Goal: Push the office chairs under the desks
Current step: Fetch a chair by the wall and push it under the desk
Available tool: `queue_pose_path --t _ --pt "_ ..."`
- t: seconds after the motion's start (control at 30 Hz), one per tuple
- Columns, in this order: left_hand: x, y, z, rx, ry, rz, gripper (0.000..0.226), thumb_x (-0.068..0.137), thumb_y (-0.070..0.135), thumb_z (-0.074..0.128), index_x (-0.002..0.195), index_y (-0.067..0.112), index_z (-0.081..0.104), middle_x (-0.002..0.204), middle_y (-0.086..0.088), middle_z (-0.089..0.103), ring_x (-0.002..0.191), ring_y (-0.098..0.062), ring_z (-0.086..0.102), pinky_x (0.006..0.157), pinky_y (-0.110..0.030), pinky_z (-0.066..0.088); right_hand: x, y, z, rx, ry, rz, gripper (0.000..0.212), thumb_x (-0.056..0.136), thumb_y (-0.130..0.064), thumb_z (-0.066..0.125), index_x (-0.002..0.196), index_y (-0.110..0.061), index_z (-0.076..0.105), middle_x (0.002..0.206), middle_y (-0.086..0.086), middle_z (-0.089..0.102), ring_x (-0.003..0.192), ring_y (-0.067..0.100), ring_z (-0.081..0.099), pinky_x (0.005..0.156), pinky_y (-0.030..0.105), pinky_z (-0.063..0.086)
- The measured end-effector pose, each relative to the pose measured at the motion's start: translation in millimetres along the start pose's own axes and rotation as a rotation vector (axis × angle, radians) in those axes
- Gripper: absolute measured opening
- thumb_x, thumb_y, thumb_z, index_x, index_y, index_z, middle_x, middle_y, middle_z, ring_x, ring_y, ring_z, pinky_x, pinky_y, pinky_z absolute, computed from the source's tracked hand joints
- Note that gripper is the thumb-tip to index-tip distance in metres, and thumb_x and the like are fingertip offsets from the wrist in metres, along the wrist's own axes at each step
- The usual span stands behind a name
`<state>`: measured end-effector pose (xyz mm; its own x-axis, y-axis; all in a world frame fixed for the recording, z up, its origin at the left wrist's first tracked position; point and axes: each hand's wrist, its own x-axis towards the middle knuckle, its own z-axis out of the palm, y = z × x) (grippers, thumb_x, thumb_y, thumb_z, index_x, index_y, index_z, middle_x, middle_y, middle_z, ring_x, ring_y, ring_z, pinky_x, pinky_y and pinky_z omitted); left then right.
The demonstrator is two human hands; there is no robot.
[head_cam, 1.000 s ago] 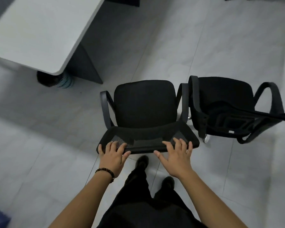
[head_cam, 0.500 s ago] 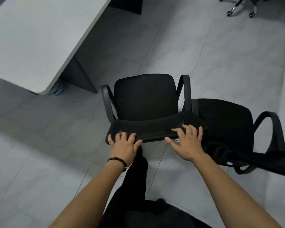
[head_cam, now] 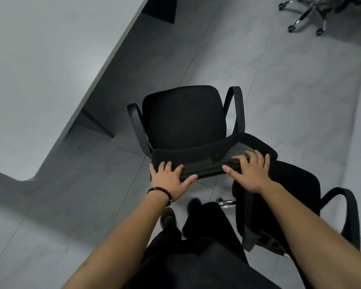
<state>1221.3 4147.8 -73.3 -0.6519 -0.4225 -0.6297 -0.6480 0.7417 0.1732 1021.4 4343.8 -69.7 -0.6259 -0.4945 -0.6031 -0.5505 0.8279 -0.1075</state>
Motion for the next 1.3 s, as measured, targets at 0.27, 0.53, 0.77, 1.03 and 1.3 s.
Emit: queue_pose_path --t 0.27,0.53,0.77,1.03,1.3 --pt "103 37 -76 -0.085 -0.073 -0.119 0.093 0.071 0.089 -0.002 0.147 0.042 0.022 0.159 -0.002 0.02 0.147 -0.027 0.01 0.111 -0.066 0.003 133 15 -89 -0.06 0.075 -0.132 0.096 0.071 -0.095 0.008 0.14 -0.039 0.041 0.16 0.014 0.019 0.15 0.031 -0.007 0.114 0.054 -0.022" --pt "173 58 -129 -0.218 -0.077 -0.289 0.089 0.072 0.089 0.002 0.147 0.044 0.021 0.16 0.004 0.016 0.148 -0.02 0.007 0.111 -0.063 0.011 241 2 -174 -0.175 0.034 -0.288 0.093 0.074 -0.091 0.01 0.141 -0.034 0.041 0.159 0.018 0.019 0.149 0.036 -0.005 0.111 0.056 -0.023" --pt "181 68 -135 -0.337 -0.072 -0.401 0.087 0.075 0.087 0.003 0.149 0.044 0.016 0.161 0.003 0.012 0.148 -0.019 0.003 0.113 -0.061 0.005 277 -15 -198 -0.257 0.046 -0.41 0.093 0.075 -0.09 0.01 0.141 -0.033 0.042 0.16 0.019 0.019 0.149 0.037 -0.005 0.115 0.058 -0.019" --pt "168 69 -134 -0.467 -0.017 -0.498 0.08 0.082 0.08 0.011 0.15 0.038 0.018 0.161 0.002 0.014 0.147 -0.017 0.007 0.112 -0.056 0.012 315 -53 -222 -0.398 0.044 -0.594 0.098 0.073 -0.092 0.005 0.141 -0.034 0.043 0.16 0.016 0.023 0.15 0.036 -0.001 0.116 0.057 -0.016" --pt "159 58 -123 -0.549 0.085 -0.568 0.075 0.086 0.076 0.018 0.148 0.034 0.024 0.159 0.001 0.021 0.146 -0.018 0.013 0.112 -0.053 0.018 335 -99 -237 -0.443 0.018 -0.734 0.092 0.075 -0.092 0.01 0.142 -0.038 0.044 0.161 0.013 0.022 0.151 0.03 -0.004 0.117 0.053 -0.017"
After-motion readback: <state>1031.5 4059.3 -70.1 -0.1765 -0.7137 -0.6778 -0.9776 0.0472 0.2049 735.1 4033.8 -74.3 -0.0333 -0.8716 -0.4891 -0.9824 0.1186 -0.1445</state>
